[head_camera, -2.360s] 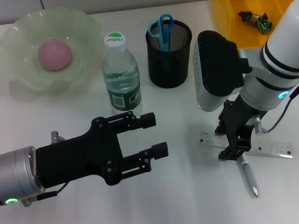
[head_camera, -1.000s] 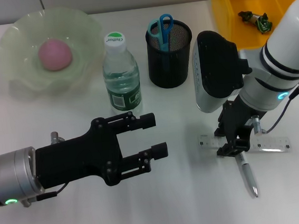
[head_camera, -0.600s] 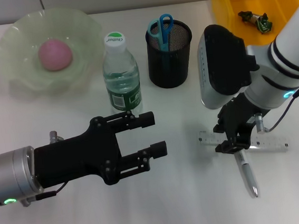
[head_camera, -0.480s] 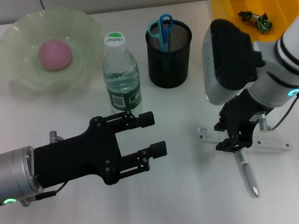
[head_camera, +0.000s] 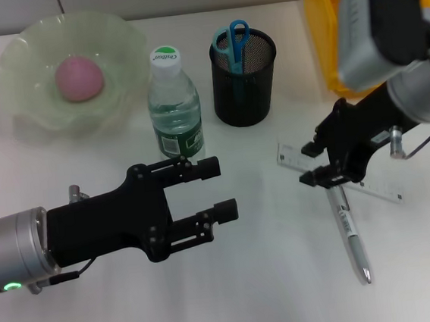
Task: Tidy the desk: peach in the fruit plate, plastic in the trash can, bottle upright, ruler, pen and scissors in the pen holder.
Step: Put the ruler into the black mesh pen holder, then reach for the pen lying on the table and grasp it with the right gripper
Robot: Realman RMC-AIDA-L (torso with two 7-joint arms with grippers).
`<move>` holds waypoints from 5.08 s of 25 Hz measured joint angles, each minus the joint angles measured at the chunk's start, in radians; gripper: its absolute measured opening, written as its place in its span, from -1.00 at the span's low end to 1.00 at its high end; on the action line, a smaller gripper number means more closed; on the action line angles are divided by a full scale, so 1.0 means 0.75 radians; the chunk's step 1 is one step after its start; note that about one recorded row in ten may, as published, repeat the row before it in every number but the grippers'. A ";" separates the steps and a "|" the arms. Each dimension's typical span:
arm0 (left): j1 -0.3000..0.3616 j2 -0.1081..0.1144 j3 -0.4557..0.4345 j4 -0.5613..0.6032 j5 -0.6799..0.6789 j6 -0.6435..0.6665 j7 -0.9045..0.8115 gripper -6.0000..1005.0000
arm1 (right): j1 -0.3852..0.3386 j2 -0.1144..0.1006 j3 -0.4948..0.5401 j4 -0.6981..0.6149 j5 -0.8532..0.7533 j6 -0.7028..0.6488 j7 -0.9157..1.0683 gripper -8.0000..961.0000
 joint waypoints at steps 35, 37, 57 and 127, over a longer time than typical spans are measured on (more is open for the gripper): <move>0.000 -0.002 -0.004 -0.007 -0.019 -0.016 0.033 0.25 | -0.167 -0.006 0.335 0.836 1.618 0.408 -1.050 -0.16; -0.001 -0.004 -0.004 -0.013 -0.019 -0.017 0.034 0.25 | -0.152 -0.004 0.329 0.891 1.650 0.444 -1.116 -0.16; -0.014 -0.003 -0.006 -0.023 -0.019 -0.029 0.035 0.25 | 0.076 -0.001 0.311 1.191 1.719 0.640 -1.393 -0.16; -0.003 0.001 -0.025 -0.023 -0.033 -0.032 0.051 0.25 | 0.153 -0.093 0.620 0.003 0.347 -0.532 0.509 -0.01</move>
